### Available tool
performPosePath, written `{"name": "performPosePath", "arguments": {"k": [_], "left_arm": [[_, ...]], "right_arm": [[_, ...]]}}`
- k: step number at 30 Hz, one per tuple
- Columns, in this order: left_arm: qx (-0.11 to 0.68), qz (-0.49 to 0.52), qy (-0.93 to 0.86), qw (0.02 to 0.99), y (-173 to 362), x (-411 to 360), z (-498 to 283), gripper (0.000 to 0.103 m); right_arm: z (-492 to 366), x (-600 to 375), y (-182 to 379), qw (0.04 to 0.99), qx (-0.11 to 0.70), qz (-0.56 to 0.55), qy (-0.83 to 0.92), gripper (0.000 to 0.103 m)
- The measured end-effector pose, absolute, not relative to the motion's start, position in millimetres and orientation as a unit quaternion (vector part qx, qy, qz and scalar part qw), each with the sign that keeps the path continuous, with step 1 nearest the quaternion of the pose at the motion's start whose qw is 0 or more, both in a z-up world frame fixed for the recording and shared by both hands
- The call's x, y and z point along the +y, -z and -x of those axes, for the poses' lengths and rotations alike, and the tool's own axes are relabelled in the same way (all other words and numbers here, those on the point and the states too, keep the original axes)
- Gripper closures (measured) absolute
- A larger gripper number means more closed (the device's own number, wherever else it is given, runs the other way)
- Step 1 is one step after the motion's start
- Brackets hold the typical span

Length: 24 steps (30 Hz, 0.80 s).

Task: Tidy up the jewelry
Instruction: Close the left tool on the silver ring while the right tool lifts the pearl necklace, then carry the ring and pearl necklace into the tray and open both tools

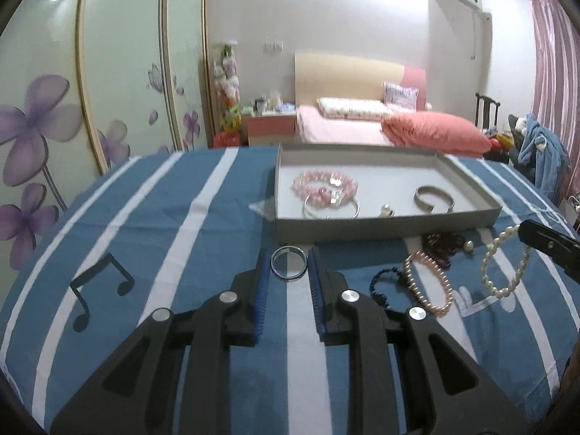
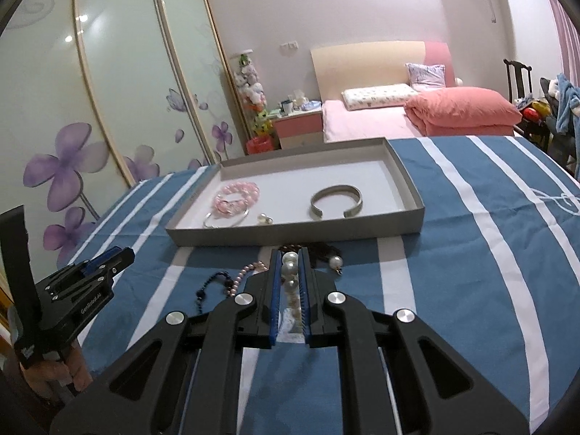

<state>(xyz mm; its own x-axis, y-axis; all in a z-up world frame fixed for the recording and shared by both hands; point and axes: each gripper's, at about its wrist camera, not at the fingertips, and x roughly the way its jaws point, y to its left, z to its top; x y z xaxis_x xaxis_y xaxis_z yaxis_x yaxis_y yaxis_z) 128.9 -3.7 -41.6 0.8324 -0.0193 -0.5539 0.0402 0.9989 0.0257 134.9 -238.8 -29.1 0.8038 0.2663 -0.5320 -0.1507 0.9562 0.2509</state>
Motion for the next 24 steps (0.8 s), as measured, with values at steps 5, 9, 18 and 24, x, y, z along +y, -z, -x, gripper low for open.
{"name": "performPosePath", "arguments": {"k": [5,9,18,24], "left_arm": [[0.265,-0.020,0.019,0.964,33.6,-10.6,-117.4,0.081],[0.255,-0.021,0.022,0.966,31.5,-14.4,-111.3,0.081],[0.235,-0.015,0.023,0.972,24.6,-18.0,-104.7,0.081],[0.208,-0.015,0.021,0.978,14.3,-22.9,-97.5,0.081]], "right_arm": [[-130.4,-234.0,25.4,0.947,0.283,-0.099,-0.114,0.093],[-127.7,-232.3,24.8,0.949,0.278,-0.098,-0.115,0.093],[-120.6,-230.4,13.9,0.957,0.251,-0.094,-0.109,0.093],[-112.4,-226.7,-1.1,0.970,0.207,-0.084,-0.091,0.093]]}}
